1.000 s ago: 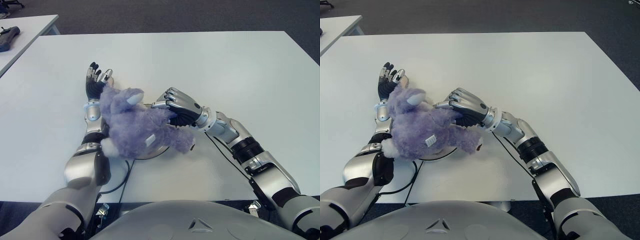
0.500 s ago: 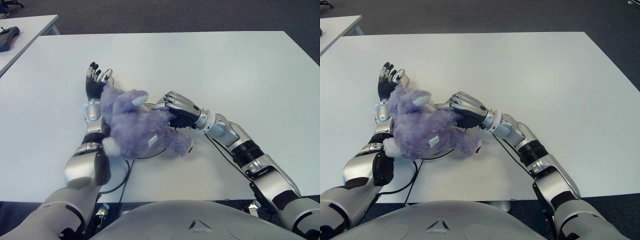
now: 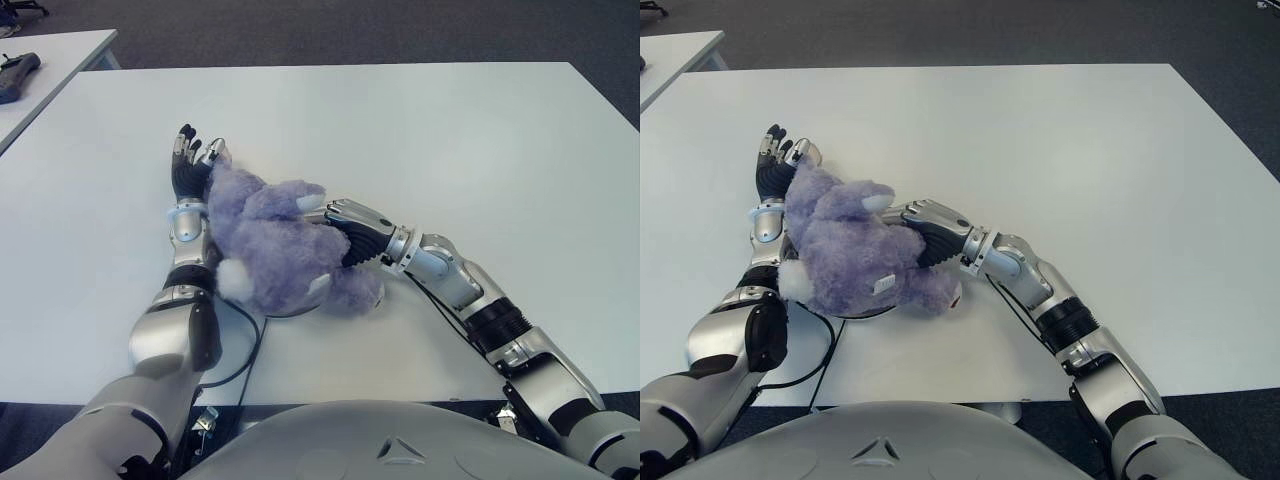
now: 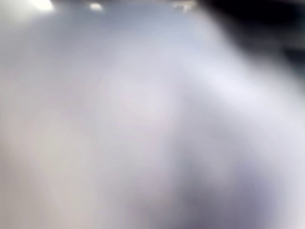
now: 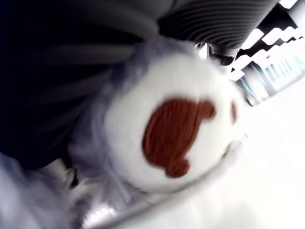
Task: Put the doll into the plate.
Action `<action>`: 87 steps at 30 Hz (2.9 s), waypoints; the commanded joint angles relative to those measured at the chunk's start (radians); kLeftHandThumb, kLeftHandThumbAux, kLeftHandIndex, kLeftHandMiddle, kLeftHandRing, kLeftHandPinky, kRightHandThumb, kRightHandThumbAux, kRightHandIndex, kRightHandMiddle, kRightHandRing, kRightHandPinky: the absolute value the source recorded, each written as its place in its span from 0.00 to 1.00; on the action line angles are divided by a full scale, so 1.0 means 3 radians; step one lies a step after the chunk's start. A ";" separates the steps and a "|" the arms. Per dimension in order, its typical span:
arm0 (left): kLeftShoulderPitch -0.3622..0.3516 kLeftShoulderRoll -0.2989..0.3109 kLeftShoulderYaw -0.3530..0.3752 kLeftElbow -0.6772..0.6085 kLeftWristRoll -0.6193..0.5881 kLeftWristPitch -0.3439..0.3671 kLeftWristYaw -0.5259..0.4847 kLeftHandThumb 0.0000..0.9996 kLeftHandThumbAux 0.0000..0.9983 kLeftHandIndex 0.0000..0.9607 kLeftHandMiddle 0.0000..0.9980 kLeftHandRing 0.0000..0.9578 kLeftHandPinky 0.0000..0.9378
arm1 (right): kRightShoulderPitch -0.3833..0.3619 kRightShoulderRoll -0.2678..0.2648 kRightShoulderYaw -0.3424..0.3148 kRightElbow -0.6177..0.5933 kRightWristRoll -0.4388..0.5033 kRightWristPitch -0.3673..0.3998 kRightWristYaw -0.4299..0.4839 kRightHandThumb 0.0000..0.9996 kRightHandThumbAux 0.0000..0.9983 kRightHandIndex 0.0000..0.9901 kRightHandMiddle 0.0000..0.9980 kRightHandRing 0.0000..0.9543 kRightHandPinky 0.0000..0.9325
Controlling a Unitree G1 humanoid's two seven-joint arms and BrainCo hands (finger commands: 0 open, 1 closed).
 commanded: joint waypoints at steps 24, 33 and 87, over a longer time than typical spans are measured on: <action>0.0965 -0.0493 0.0011 0.0644 -0.0008 0.0050 0.0050 0.00 0.59 0.03 0.07 0.07 0.07 | 0.0251 0.0054 0.0126 0.0043 0.0264 0.0239 0.0498 0.13 0.55 0.00 0.00 0.00 0.00; 0.0971 -0.0492 0.0006 0.0642 0.0007 0.0067 0.0058 0.00 0.61 0.03 0.06 0.06 0.08 | 0.0239 0.0042 0.0126 0.0007 0.0229 0.0272 0.0499 0.12 0.47 0.00 0.00 0.00 0.00; 0.0974 -0.0513 0.0021 0.0620 -0.0018 -0.0009 0.0004 0.00 0.56 0.03 0.06 0.06 0.08 | 0.0264 0.0083 0.0022 -0.0227 0.0189 0.0368 0.0412 0.30 0.28 0.00 0.00 0.00 0.00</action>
